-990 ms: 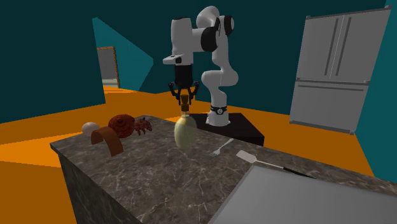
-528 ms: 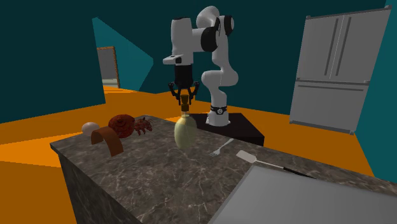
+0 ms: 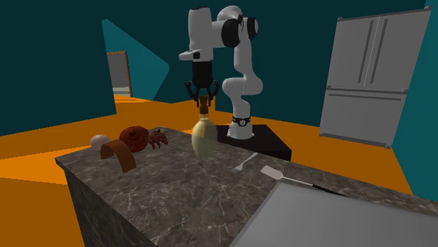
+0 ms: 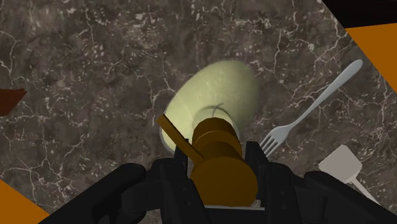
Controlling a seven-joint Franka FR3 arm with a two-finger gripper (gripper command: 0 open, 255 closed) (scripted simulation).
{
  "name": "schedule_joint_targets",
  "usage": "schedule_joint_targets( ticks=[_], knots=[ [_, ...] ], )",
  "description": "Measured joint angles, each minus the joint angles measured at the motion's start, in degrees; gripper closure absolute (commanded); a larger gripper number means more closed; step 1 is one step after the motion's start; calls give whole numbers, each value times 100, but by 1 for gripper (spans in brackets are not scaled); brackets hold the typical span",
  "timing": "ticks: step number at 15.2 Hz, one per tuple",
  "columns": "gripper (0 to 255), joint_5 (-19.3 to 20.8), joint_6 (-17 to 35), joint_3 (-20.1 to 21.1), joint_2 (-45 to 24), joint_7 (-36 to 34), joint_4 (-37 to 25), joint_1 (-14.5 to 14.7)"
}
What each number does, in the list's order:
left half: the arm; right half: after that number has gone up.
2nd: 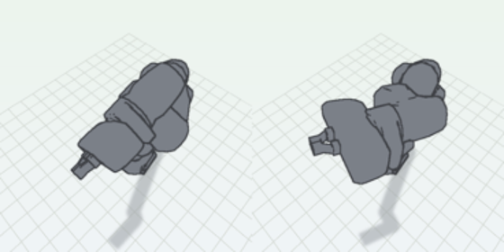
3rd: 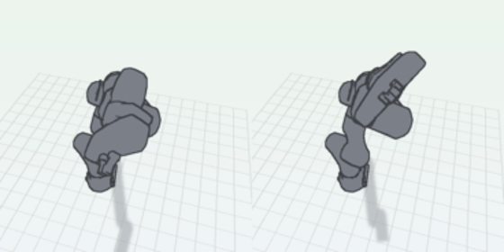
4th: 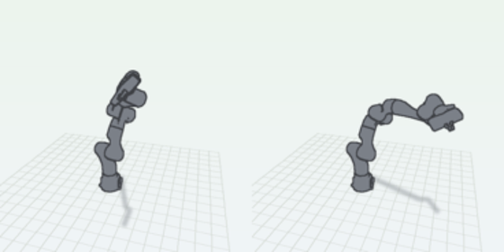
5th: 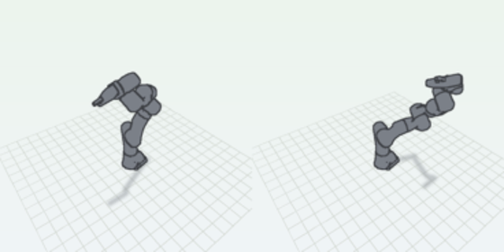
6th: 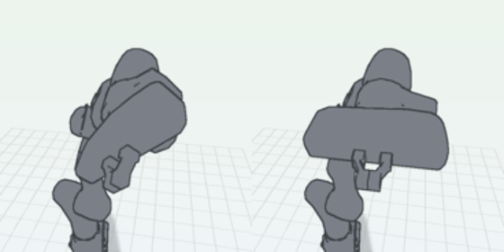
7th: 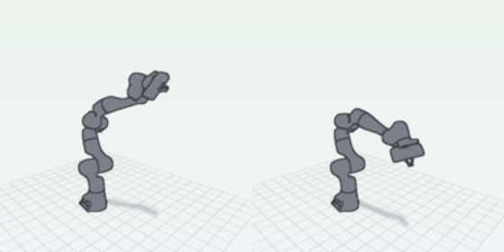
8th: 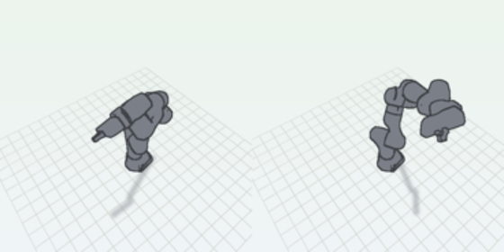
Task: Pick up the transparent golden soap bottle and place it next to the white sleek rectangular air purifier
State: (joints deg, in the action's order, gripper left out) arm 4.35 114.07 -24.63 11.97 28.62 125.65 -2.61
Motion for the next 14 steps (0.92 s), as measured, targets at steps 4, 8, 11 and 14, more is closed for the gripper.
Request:
schedule_joint_targets(
  ticks=[4,8,11,14],
  knots=[
    [255,23,-302,28,91,-24,-217,1],
    [255,28,-634,54,136,-38,-507,10],
    [255,24,-856,62,146,-31,-718,13],
    [255,32,-1090,92,194,-59,-907,22]
  ],
)
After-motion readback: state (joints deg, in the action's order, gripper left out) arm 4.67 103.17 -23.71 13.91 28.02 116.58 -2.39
